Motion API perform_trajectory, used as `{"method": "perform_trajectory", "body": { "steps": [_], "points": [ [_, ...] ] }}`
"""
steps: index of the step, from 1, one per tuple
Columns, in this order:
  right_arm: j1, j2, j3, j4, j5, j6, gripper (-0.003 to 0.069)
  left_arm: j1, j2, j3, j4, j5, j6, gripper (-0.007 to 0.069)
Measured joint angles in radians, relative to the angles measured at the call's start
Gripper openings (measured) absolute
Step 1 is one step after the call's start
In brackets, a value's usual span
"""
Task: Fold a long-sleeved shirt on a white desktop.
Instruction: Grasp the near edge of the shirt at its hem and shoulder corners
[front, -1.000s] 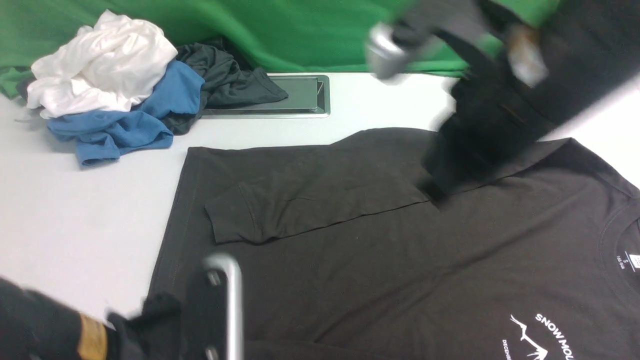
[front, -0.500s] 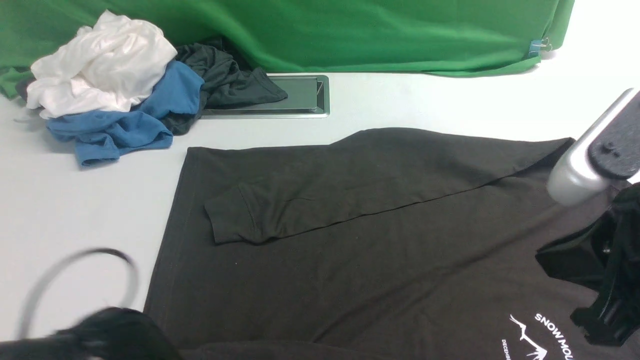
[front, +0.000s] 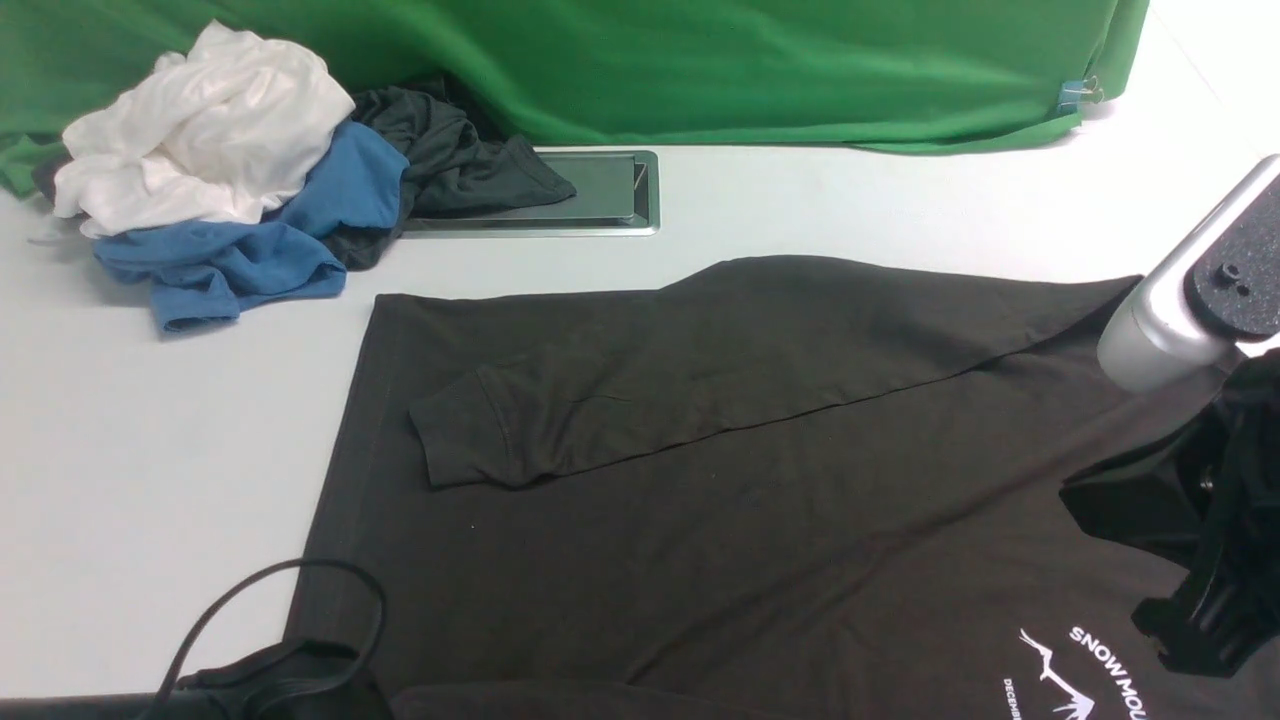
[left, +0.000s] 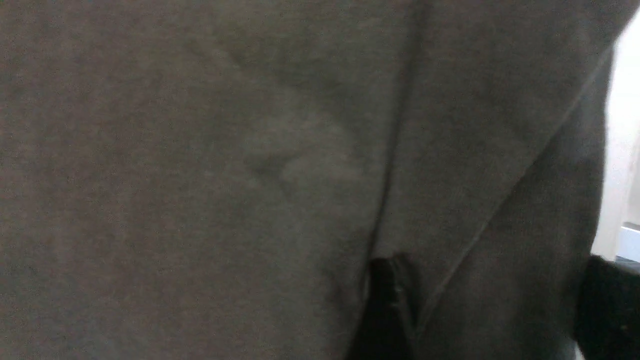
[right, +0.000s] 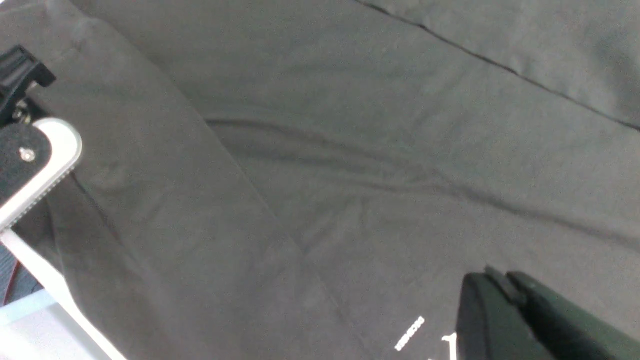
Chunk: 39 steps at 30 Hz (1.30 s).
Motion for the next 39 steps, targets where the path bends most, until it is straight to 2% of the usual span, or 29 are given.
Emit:
{"method": "perform_trajectory", "body": {
  "steps": [4, 5, 7, 9, 14, 15, 18, 21, 24, 26, 28, 33, 36, 39],
  "points": [
    [0.0, 0.0, 0.0, 0.0, -0.007, 0.0, 0.0071, 0.001, 0.0, 0.006, 0.031, -0.019, 0.0, 0.0233],
    [0.0, 0.0, 0.0, 0.0, -0.007, 0.0, 0.0071, 0.001, 0.0, 0.006, 0.031, -0.02, 0.0, 0.0213],
    [0.0, 0.0, 0.0, -0.004, -0.005, 0.01, 0.0074, 0.001, -0.001, 0.006, 0.038, -0.021, 0.0, 0.0109],
    [0.0, 0.0, 0.0, -0.03, 0.002, 0.041, 0.0078, 0.001, -0.003, -0.001, 0.038, -0.016, 0.0, 0.0049],
    [-0.01, 0.017, 0.005, -0.161, 0.044, 0.155, 0.009, 0.001, -0.02, -0.042, 0.035, 0.074, -0.005, 0.0039],
    [-0.038, 0.043, 0.024, -0.196, 0.058, 0.188, 0.0093, 0.001, -0.04, -0.063, 0.035, 0.103, -0.019, 0.0039],
    [-0.091, 0.083, 0.063, -0.208, 0.057, 0.166, 0.0101, 0.001, -0.066, -0.088, 0.038, 0.137, -0.026, 0.0039],
    [-0.17, 0.147, 0.146, -0.179, 0.051, -0.015, 0.016, 0.001, -0.106, -0.111, 0.042, 0.173, -0.028, 0.0039],
    [-0.172, 0.158, 0.178, -0.089, 0.07, -0.141, 0.0239, 0.001, -0.124, -0.112, 0.045, 0.195, -0.029, 0.0039],
    [-0.135, 0.158, 0.184, -0.053, 0.129, -0.234, 0.0287, 0.001, -0.13, -0.112, 0.054, 0.211, -0.029, 0.0039],
    [-0.113, 0.158, 0.187, -0.056, 0.155, -0.278, 0.0296, 0.001, -0.132, -0.112, 0.061, 0.218, -0.03, 0.0039],
    [-0.022, 0.158, 0.261, -0.137, 0.216, -0.496, 0.0367, 0.001, -0.132, -0.112, 0.063, 0.213, -0.031, 0.0039],
    [-0.014, 0.158, 0.333, -0.176, 0.214, -0.625, 0.0469, 0.001, -0.132, -0.112, 0.069, 0.213, -0.033, 0.0039],
    [-0.021, 0.163, 0.422, -0.198, 0.166, -0.655, 0.0554, 0.001, -0.132, -0.112, 0.071, 0.213, -0.034, 0.0039]
  ]
}}
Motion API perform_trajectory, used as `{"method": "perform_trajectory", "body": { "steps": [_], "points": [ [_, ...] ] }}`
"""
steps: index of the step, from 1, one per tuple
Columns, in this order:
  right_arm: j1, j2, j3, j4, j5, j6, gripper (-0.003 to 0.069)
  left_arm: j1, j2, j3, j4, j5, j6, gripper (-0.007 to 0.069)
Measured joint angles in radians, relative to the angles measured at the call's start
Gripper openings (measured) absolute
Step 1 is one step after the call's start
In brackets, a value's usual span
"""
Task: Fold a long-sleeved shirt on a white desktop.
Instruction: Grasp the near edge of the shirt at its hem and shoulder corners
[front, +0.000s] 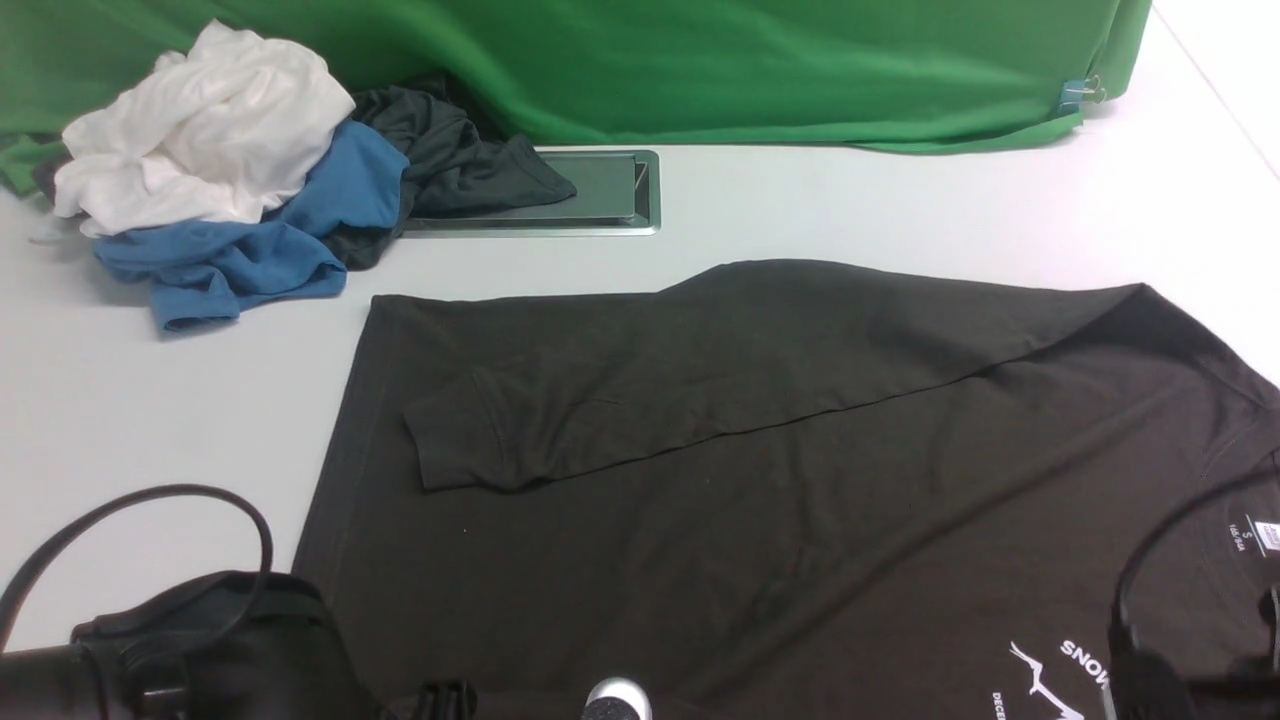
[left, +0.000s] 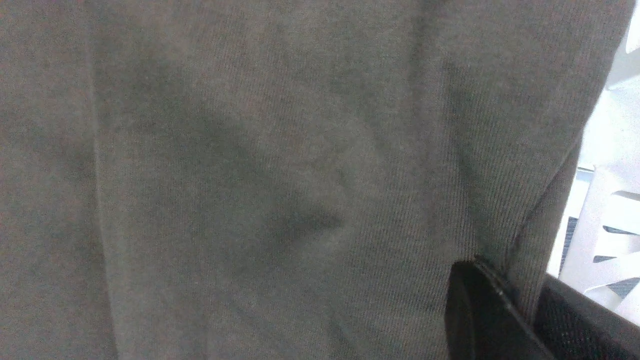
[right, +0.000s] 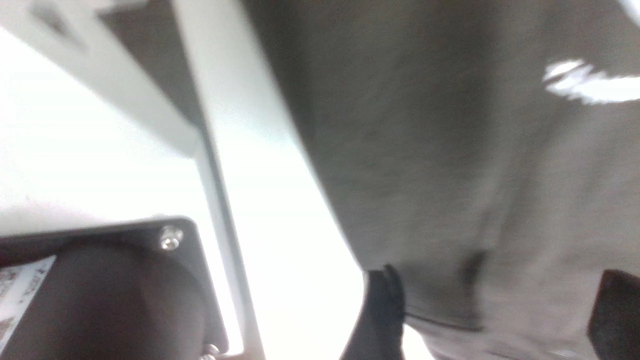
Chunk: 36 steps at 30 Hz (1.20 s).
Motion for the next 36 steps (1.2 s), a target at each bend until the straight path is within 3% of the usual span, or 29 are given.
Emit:
{"method": "perform_trajectory", "body": {
  "steps": [7, 12, 18, 23, 25, 29, 36],
  "points": [
    [-0.022, 0.041, 0.145, -0.015, -0.18, -0.007, 0.0566, 0.0, 0.0, 0.0, 0.008, -0.003, -0.016, 0.0039],
    [-0.023, 0.104, 0.166, -0.054, -0.206, -0.028, 0.0566, 0.0, 0.0, 0.0, 0.011, -0.003, -0.027, 0.0039],
    [-0.024, 0.239, 0.159, -0.187, -0.212, -0.021, 0.0535, 0.0, 0.0, 0.0, 0.012, -0.005, -0.03, 0.0039],
    [-0.02, 0.337, 0.142, -0.317, -0.193, 0.006, 0.0419, 0.0, -0.011, -0.002, 0.008, -0.032, -0.033, 0.0039],
    [-0.018, 0.365, 0.137, -0.352, -0.189, 0.007, 0.0336, 0.0, -0.023, -0.003, 0.008, -0.039, -0.034, 0.0039],
    [-0.008, 0.373, 0.106, -0.349, -0.167, 0.012, 0.0103, 0.0, -0.06, -0.003, 0.012, -0.036, -0.036, 0.0039],
    [-0.008, 0.26, -0.011, -0.248, -0.005, 0.125, 0.0072, 0.016, -0.159, -0.006, 0.032, -0.013, -0.045, 0.0039]
  ]
}}
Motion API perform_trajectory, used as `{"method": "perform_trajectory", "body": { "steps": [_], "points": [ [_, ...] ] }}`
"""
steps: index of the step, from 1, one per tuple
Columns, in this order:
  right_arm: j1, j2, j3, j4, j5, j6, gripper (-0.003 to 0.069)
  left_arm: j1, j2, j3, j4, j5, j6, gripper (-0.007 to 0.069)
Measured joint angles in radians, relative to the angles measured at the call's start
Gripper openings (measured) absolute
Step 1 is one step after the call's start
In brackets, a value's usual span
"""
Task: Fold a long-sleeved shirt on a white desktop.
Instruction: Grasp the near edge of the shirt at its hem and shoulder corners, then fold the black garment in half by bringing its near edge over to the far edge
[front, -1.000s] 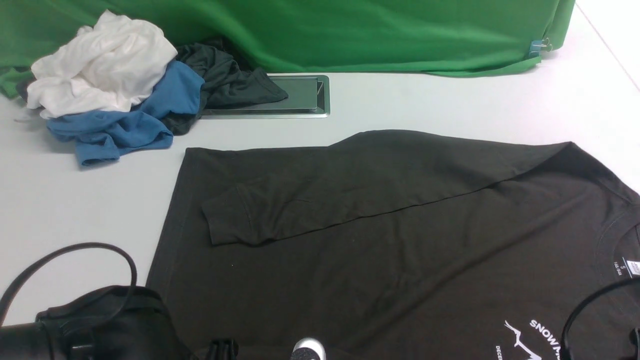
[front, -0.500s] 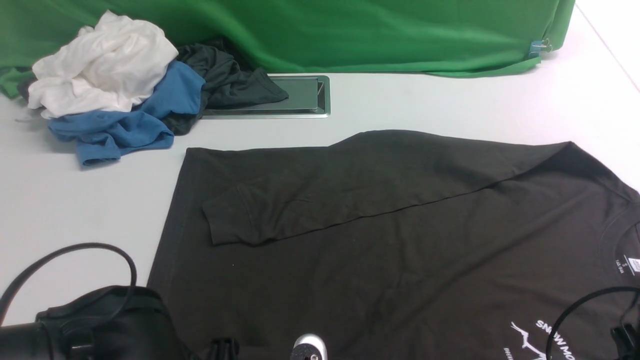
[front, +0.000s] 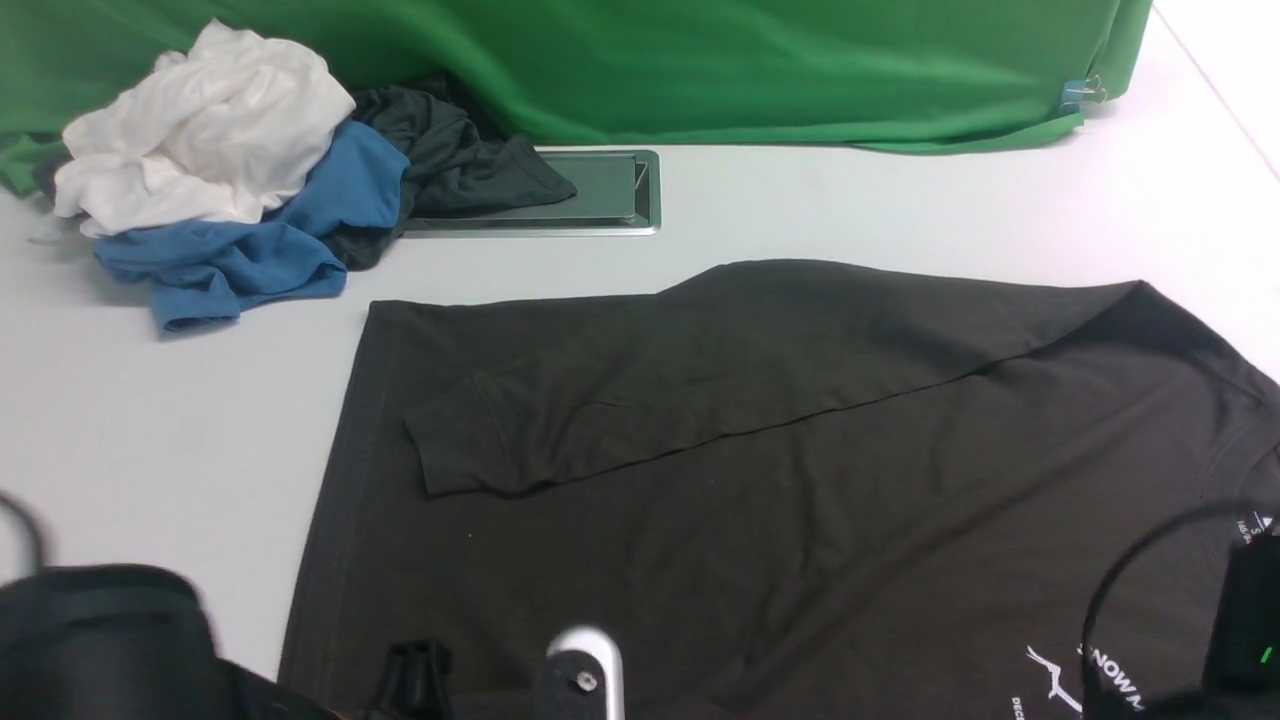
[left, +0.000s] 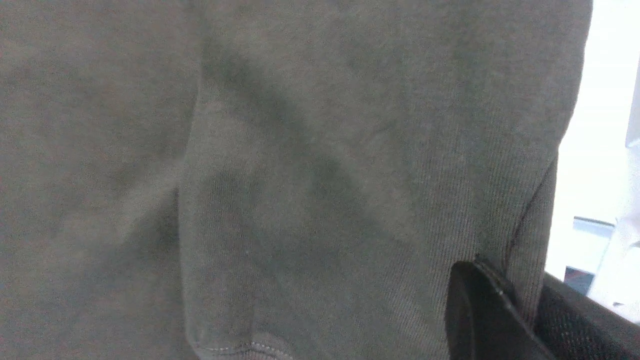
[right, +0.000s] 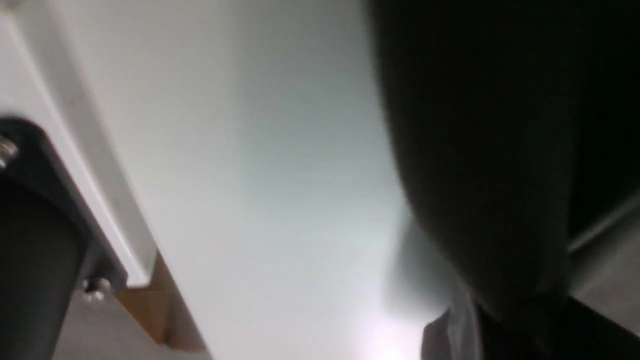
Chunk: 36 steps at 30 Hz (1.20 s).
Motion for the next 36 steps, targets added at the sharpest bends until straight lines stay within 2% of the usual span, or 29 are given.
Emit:
{"method": "perform_trajectory", "body": {
  "steps": [5, 6, 7, 10, 18, 19, 21, 25, 32, 36],
  "points": [
    [-0.009, -0.057, -0.086, 0.001, 0.038, 0.058, 0.0072, 0.121, -0.002, -0.029, 0.001, -0.01, -0.002, 0.0039],
    [-0.009, -0.057, -0.088, -0.001, 0.036, 0.058, 0.0072, 0.121, -0.001, -0.029, 0.001, -0.011, -0.002, 0.0039],
    [-0.012, -0.055, -0.092, -0.001, 0.023, 0.046, 0.0072, 0.176, 0.001, -0.036, -0.004, -0.012, -0.002, 0.0039],
    [-0.032, -0.045, -0.095, -0.007, -0.029, 0.029, 0.0072, 0.244, 0.004, -0.039, -0.013, -0.035, 0.004, 0.0039],
    [-0.243, 0.032, -0.204, -0.027, -0.257, 0.033, 0.0072, 0.438, 0.114, -0.117, -0.022, -0.175, 0.025, 0.0039],
    [-0.249, 0.035, -0.204, -0.027, -0.257, 0.033, 0.0072, 0.438, 0.12, -0.117, -0.022, -0.177, 0.026, 0.0039],
    [-0.335, 0.1, -0.285, -0.019, -0.338, 0.033, 0.0072, 0.507, 0.229, -0.199, -0.024, -0.201, 0.039, 0.0039],
    [-0.418, 0.19, -0.393, 0.025, -0.416, 0.033, 0.0072, 0.588, 0.358, -0.309, -0.025, -0.211, 0.067, 0.0039],
    [-0.496, 0.367, -0.585, 0.103, -0.478, 0.033, 0.0072, 0.702, 0.543, -0.504, -0.04, -0.208, 0.1, 0.0039],
    [-0.512, 0.43, -0.65, 0.114, -0.499, 0.041, 0.0072, 0.711, 0.594, -0.576, -0.036, -0.203, 0.129, 0.0039]
  ]
}}
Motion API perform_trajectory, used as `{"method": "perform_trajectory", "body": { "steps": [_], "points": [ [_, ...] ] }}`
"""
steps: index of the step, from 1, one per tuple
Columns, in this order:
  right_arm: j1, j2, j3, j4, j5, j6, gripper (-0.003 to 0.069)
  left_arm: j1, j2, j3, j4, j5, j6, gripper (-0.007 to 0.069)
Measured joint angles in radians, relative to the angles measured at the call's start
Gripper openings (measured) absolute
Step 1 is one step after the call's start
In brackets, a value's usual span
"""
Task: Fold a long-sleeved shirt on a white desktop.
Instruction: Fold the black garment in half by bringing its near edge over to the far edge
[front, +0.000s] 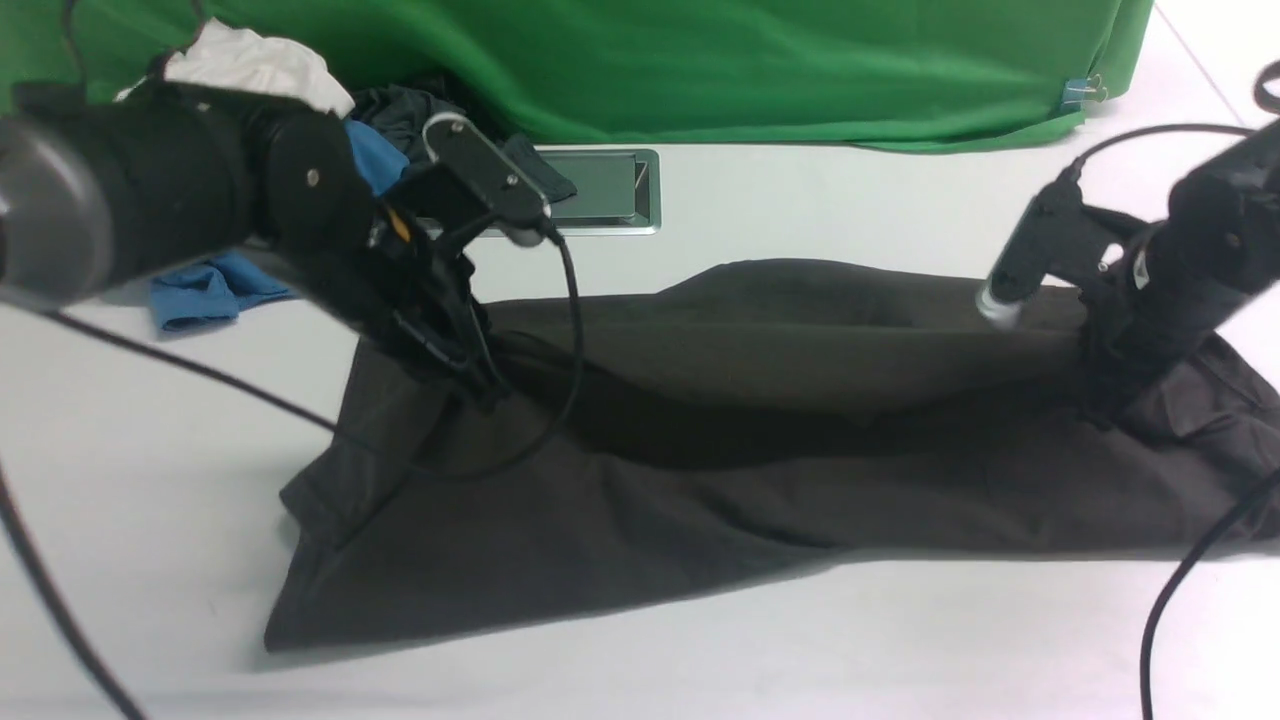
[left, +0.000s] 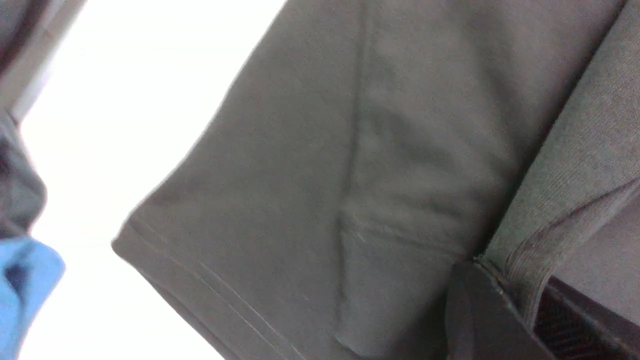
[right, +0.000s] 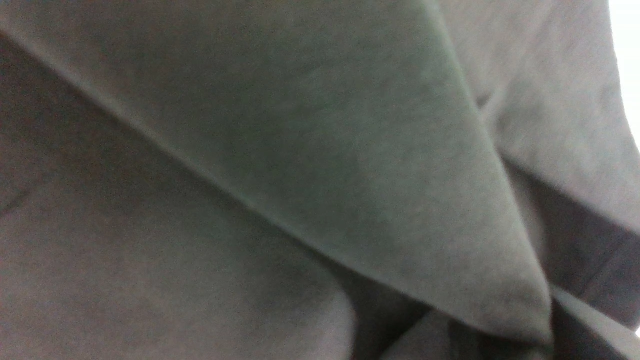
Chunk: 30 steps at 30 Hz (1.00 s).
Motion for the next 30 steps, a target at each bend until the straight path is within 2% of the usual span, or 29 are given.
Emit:
{"method": "perform_trajectory", "body": {
  "steps": [17, 26, 29, 30],
  "points": [
    [-0.058, 0.056, -0.135, 0.026, -0.077, 0.053, 0.0072, 0.033, 0.135, -0.125, 0.067, -0.086, 0.017, 0.0039],
    [-0.071, 0.154, -0.21, 0.027, -0.111, 0.075, 0.0072, 0.033, 0.185, -0.145, 0.164, -0.185, 0.017, 0.0039],
    [-0.08, 0.188, -0.217, 0.027, -0.14, 0.101, 0.0089, 0.033, 0.202, -0.145, 0.18, -0.24, 0.017, 0.0039],
    [-0.086, 0.201, -0.22, 0.024, -0.15, 0.118, 0.0122, 0.033, 0.207, -0.145, 0.186, -0.259, 0.017, 0.0039]
  ]
}}
